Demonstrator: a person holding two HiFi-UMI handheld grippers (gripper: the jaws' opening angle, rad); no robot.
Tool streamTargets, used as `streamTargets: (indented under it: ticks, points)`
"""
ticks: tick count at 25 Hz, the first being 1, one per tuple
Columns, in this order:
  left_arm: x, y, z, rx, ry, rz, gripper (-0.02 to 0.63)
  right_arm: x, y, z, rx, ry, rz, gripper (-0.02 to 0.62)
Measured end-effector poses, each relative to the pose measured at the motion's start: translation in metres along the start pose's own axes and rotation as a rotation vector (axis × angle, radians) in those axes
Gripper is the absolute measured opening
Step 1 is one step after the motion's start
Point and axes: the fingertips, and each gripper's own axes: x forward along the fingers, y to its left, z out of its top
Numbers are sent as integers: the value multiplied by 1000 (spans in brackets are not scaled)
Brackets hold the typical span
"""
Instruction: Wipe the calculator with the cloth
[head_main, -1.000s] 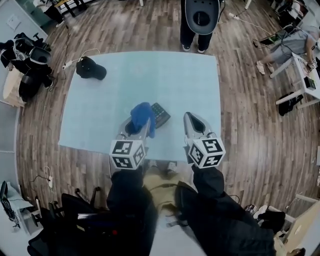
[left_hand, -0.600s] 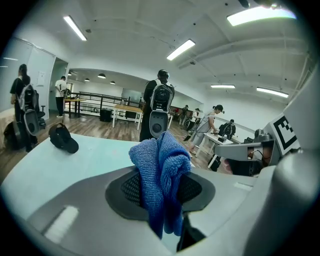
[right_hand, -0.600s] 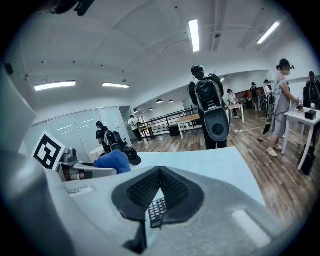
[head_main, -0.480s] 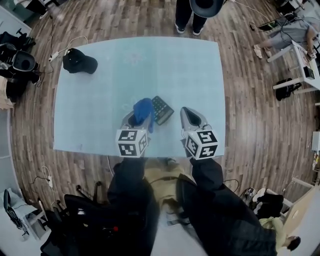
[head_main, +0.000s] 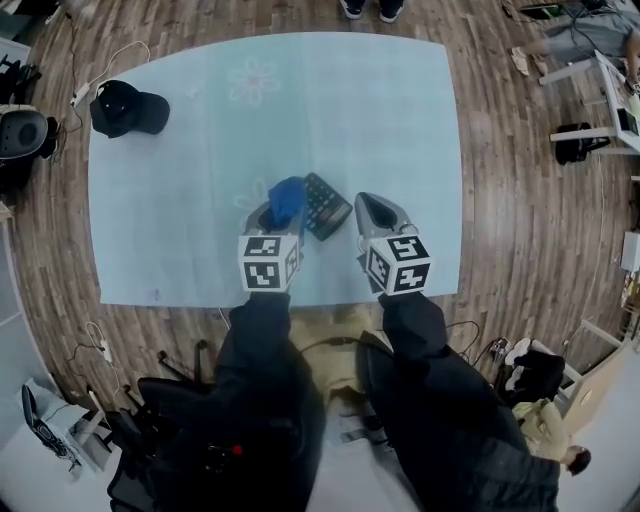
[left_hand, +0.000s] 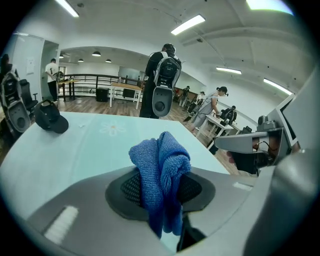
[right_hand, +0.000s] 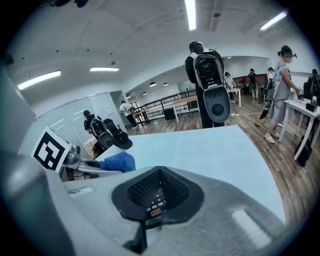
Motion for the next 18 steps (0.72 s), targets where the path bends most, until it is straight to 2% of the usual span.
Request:
streamTargets:
  ticks: [3,8,11,15,18]
  points:
    - [16,8,-3,32,43,22,129,14,-8,-5,6,25,-5,-5]
    - [36,32,-9,207,122,145,129,24,-20,-10,27,43,-27,-5]
    - [49,33,-15,260,152,162,129,23,-26,-18,38,58,-41,-4]
    - [75,25,-42,242,226,114,129,18,-30,-27,48,73,-51,-5]
    - [89,16,-63,179,255,60,129,15,-34,-33,56,80,-59,-4]
